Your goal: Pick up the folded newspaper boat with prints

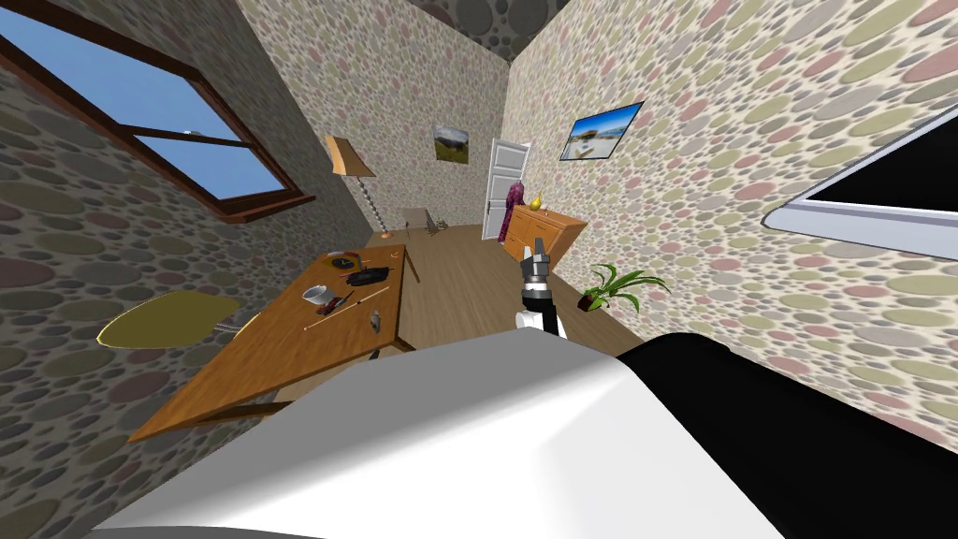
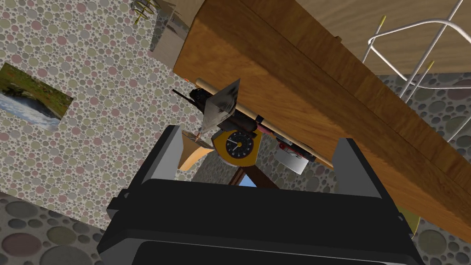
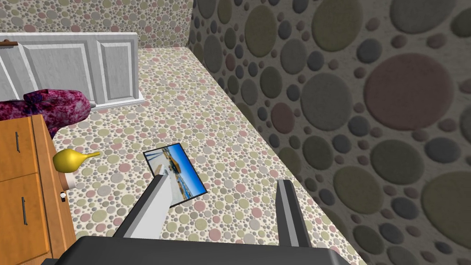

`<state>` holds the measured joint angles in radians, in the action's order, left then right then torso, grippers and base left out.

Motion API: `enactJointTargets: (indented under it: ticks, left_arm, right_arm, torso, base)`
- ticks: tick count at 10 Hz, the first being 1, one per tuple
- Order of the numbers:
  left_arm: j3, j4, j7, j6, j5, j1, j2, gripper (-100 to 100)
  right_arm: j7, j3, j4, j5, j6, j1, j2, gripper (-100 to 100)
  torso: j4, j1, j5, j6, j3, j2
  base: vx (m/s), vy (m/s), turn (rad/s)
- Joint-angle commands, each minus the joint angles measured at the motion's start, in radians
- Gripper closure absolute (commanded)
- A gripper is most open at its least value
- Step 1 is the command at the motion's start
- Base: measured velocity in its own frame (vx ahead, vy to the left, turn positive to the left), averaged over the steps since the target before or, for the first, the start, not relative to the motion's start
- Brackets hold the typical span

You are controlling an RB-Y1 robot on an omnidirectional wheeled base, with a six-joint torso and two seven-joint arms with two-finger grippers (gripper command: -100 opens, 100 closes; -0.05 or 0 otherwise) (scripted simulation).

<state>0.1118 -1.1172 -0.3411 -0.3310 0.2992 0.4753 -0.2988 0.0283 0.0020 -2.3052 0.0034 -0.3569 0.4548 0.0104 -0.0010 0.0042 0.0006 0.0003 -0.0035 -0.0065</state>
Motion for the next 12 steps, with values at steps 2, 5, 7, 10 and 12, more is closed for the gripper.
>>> enactJointTargets:
  ticks: [2,5,7,10,12]
  left_arm:
    - [-0.004,0.049,-0.045,-0.008,0.027,-0.038,-0.011,-100]
    - [-0.01,0.085,-0.083,-0.026,0.049,-0.1,-0.022,-100]
    - [-0.011,0.087,-0.086,-0.03,0.049,-0.113,-0.022,-100]
    - [-0.023,0.122,-0.073,-0.065,0.078,-0.14,-0.036,-100]
    - [-0.031,0.165,-0.063,-0.106,0.107,-0.174,-0.05,-100]
  right_arm:
    - [0.0,0.0,0.0,0.0,0.0,0.0,0.0,0]
    - [0.0,0.0,0.0,0.0,0.0,0.0,0.0,0]
    - [0.0,0.0,0.0,0.0,0.0,0.0,0.0,0]
    - [0.0,0.0,0.0,0.0,0.0,0.0,0.0,0]
    - [0.0,0.0,0.0,0.0,0.0,0.0,0.0,0]
  torso:
    - [0.0,0.001,0.0,0.0,-0.001,-0.002]
    - [-0.001,0.004,0.001,0.0,-0.003,-0.006]
    - [-0.002,0.006,0.001,0.0,-0.004,-0.006]
    - [0.0,-0.004,-0.001,0.0,0.002,0.004]
    - [0.0,-0.007,-0.001,-0.001,0.0,0.001]
  base:
    - [0.127,0.094,-0.086]
    - [0.176,0.124,-0.112]
    - [0.14,0.137,-0.047]
    - [0.038,0.01,0.086]
    - [0.086,-0.033,0.231]
